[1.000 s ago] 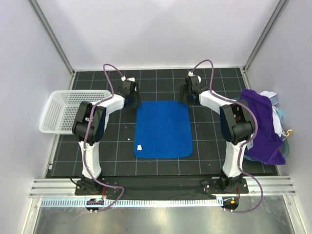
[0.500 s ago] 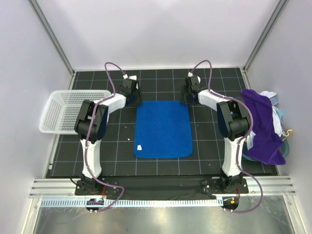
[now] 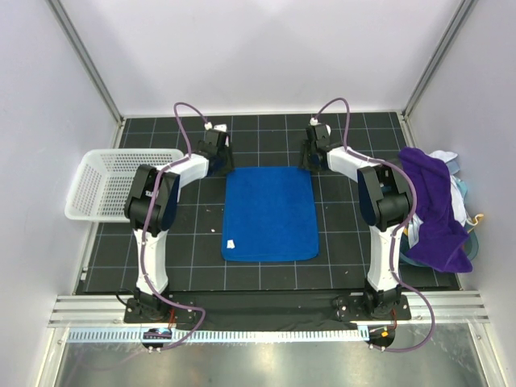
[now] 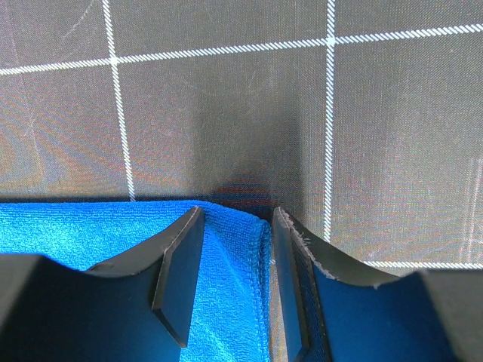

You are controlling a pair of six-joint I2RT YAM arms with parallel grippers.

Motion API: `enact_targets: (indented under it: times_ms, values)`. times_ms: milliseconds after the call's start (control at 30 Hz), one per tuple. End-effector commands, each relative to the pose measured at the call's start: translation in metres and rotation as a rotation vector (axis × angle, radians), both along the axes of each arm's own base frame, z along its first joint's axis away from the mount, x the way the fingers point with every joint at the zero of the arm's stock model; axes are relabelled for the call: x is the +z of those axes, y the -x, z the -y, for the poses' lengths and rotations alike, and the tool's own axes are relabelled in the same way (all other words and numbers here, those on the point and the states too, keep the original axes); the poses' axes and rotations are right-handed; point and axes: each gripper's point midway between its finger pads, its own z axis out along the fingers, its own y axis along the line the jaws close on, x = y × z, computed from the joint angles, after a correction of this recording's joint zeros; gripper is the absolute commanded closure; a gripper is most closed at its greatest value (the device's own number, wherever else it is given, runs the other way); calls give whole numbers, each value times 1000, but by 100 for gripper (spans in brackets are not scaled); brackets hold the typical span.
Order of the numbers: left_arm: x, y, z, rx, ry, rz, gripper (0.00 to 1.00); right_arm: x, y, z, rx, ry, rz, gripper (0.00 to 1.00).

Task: Fold and stack the towels
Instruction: Fold the towel

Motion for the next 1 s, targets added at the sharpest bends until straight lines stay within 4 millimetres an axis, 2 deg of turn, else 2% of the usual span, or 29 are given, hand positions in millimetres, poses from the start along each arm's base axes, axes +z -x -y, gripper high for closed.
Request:
enact_targets:
  times_ms: [0,433,500,700,967]
  values:
    - [-6,-2,4,-19,5,-9,65,11,-11,1,3,-9,49,52]
    - [-7,-6,3,-17,2,-7,78,18,-11,0,37,-58,66,56]
    - [-6,-7,4,-15,3,-2,84,17,-10,-2,45,-64,62,56]
    - [-4,-10,4,-14,4,1,88,19,-8,5,37,-77,59,56]
    - [-6,-11,6,-14,6,-3,89,39,-6,17,21,-85,105,54]
